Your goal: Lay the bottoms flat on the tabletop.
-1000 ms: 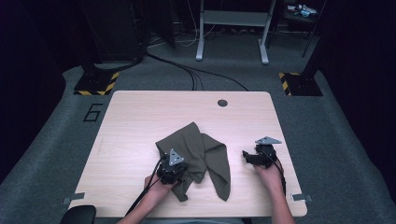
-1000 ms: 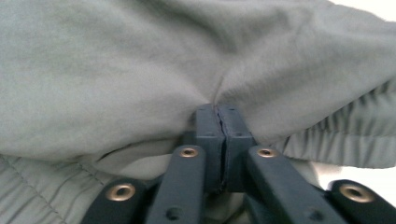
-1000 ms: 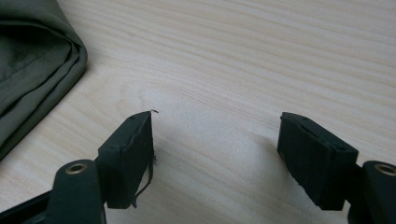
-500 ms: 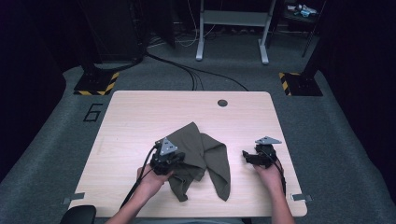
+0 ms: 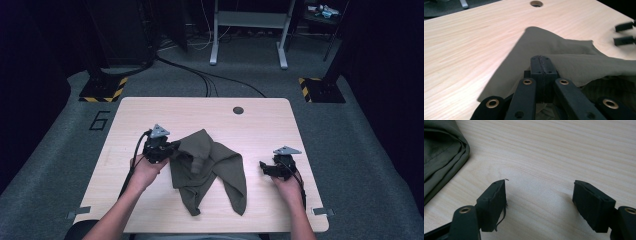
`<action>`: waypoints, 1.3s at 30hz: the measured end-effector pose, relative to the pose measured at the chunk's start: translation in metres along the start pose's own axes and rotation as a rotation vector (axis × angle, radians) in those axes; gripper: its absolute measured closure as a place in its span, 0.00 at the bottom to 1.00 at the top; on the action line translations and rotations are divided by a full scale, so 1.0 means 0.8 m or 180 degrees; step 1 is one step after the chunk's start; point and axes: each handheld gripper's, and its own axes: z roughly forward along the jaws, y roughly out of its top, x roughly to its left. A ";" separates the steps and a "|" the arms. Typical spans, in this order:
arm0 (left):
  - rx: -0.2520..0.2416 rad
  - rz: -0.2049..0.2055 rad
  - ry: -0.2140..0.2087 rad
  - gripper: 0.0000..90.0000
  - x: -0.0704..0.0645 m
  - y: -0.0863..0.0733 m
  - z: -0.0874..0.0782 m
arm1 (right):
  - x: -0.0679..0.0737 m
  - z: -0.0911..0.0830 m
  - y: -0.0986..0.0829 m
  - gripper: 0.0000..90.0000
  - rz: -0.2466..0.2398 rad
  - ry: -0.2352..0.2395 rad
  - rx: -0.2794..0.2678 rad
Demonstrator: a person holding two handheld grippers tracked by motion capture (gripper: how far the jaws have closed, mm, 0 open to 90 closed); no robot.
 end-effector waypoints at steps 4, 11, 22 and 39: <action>0.0010 -0.0051 0.0075 1.00 0.029 0.001 0.003 | 0.000 0.000 0.000 0.29 -0.0001 0.0000 0.0002; 0.0033 -0.0264 0.0293 1.00 0.077 -0.004 0.016 | 0.001 0.000 0.000 0.29 0.0016 -0.0012 0.0002; -0.0104 -0.0615 0.0767 1.00 0.135 -0.013 0.031 | 0.001 0.000 0.000 0.29 0.0017 -0.0014 0.0002; -0.0048 -0.0803 0.0818 0.81 0.158 -0.036 0.030 | 0.005 0.000 0.001 0.34 0.0057 0.0018 -0.0010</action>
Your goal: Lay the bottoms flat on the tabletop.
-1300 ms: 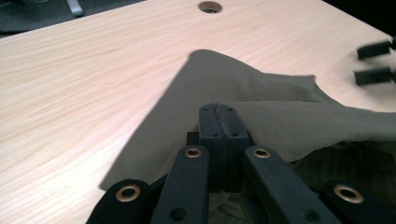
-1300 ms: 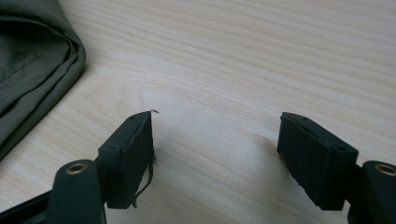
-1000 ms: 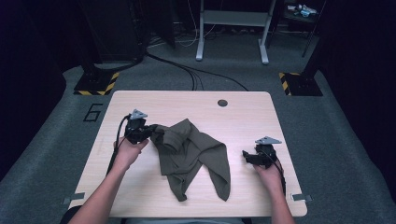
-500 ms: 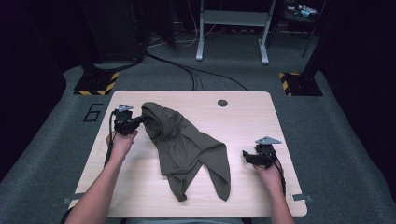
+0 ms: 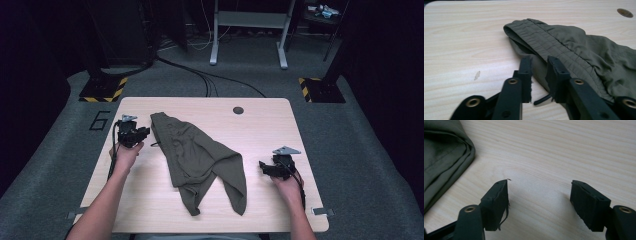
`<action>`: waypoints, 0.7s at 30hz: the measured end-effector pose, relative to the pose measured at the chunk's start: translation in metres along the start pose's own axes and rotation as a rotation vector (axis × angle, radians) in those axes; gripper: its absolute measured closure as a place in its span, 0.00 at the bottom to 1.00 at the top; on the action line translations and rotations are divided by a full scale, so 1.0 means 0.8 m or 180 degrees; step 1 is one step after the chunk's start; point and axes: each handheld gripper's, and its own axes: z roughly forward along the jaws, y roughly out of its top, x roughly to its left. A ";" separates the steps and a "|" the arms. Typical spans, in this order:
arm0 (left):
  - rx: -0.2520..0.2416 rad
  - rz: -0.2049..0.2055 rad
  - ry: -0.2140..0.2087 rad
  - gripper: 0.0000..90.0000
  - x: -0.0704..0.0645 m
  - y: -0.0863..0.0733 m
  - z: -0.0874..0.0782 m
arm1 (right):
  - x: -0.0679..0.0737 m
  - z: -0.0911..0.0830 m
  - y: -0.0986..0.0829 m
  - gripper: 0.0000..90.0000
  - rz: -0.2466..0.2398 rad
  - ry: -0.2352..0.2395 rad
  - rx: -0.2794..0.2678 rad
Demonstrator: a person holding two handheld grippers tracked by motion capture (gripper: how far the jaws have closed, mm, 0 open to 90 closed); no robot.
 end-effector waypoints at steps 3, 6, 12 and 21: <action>-0.0006 0.0008 -0.0009 0.73 -0.002 -0.003 -0.002 | 0.005 -0.004 0.008 0.35 -0.0060 0.0012 -0.0074; -0.0010 0.0029 -0.0037 0.68 -0.006 -0.006 -0.006 | 0.013 -0.009 0.017 0.38 -0.0029 0.0068 -0.0177; -0.0069 0.0147 -0.0105 0.59 -0.014 -0.016 -0.018 | 0.042 -0.013 0.037 0.43 -0.0222 0.0275 -0.0224; -0.0042 0.0181 -0.0185 0.47 -0.017 -0.035 -0.028 | 0.097 -0.016 0.060 0.51 -0.0478 0.0486 -0.0277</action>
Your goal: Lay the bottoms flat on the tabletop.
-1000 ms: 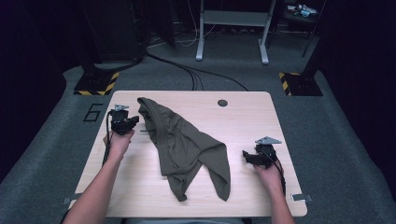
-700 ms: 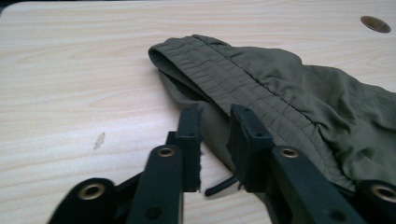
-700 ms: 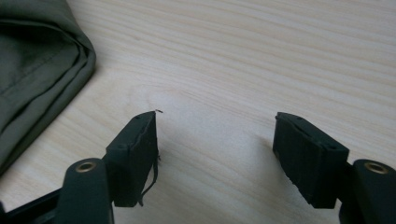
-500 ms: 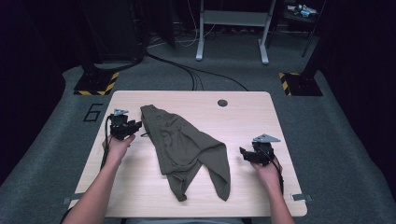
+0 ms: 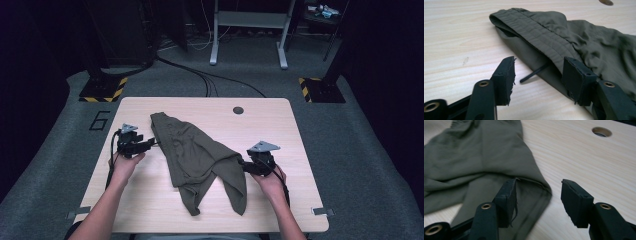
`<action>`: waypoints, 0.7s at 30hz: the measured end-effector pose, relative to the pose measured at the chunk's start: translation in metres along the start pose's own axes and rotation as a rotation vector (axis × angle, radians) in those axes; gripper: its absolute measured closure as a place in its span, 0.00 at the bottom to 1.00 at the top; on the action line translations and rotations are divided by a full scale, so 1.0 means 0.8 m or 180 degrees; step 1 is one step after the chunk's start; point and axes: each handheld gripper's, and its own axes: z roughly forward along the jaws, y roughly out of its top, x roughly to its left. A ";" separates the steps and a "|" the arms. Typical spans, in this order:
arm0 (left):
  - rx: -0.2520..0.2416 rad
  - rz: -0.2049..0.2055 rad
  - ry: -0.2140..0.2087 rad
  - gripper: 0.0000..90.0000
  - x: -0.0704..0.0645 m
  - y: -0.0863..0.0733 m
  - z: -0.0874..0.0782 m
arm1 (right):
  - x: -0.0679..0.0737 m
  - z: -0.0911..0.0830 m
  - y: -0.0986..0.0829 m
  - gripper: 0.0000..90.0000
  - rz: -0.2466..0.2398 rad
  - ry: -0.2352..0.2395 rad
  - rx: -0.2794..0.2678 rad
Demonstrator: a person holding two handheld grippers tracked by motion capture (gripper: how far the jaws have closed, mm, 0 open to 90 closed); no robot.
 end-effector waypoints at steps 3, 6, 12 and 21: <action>0.0015 0.0057 -0.0006 0.45 -0.002 -0.005 -0.004 | 0.013 0.001 0.008 0.52 -0.0092 0.0065 -0.0028; 0.0010 0.0080 -0.0002 0.42 -0.006 -0.010 -0.007 | 0.027 0.003 0.015 0.53 -0.0123 0.0155 -0.0067; 0.0034 0.0115 -0.0016 0.40 -0.009 -0.015 -0.010 | 0.050 0.012 0.025 0.55 -0.0143 0.0316 -0.0075; 0.0016 0.0135 -0.0045 0.38 -0.008 -0.016 -0.013 | 0.085 0.034 0.031 0.57 -0.0254 0.0527 -0.0048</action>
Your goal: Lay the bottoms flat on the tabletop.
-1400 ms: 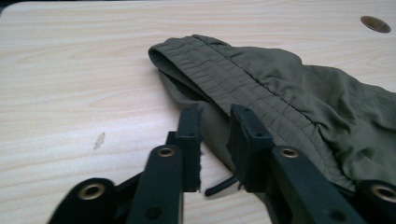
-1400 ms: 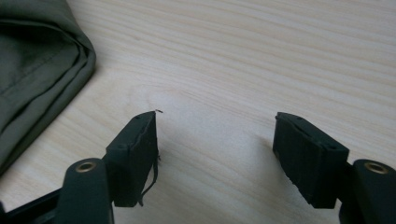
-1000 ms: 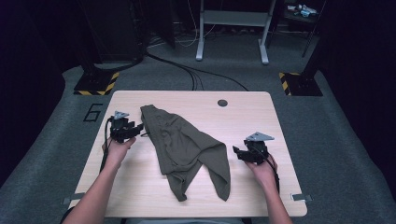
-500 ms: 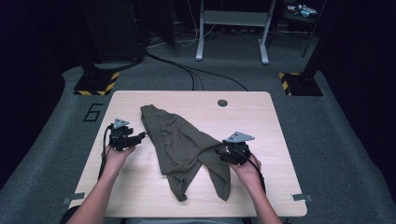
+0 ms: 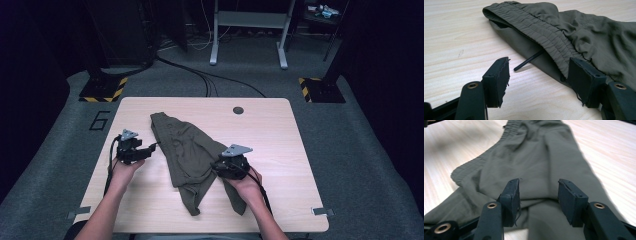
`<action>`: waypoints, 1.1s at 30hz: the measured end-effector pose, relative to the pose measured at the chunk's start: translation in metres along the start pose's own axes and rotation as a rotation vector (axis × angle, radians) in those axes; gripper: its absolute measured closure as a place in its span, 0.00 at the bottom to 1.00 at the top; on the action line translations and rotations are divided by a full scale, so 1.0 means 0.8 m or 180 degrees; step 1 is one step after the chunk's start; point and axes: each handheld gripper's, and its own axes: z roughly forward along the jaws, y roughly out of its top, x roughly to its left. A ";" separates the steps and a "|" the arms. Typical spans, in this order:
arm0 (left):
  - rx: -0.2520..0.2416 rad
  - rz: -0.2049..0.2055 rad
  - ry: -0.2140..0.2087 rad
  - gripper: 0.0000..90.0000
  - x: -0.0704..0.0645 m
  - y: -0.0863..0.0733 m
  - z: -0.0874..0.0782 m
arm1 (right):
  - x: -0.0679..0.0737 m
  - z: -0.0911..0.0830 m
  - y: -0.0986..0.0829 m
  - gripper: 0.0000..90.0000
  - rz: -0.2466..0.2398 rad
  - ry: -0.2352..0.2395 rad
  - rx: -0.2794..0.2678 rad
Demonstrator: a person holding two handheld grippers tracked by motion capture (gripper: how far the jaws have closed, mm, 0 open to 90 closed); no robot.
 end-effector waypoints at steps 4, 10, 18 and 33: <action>0.0008 0.0015 0.0006 0.37 0.003 -0.001 -0.001 | 0.012 0.012 0.001 0.57 -0.0025 0.0086 0.0010; 0.0016 0.0047 0.0017 0.37 0.003 -0.001 0.000 | 0.027 0.026 0.004 0.58 -0.0015 0.0205 -0.0024; 0.0054 0.0082 0.0034 0.37 0.003 -0.002 0.002 | 0.046 0.041 0.008 0.60 0.0010 0.0345 -0.0020; 0.0023 0.0038 0.0040 0.37 0.006 -0.003 0.002 | 0.086 0.073 -0.005 0.62 -0.0253 0.0555 0.0250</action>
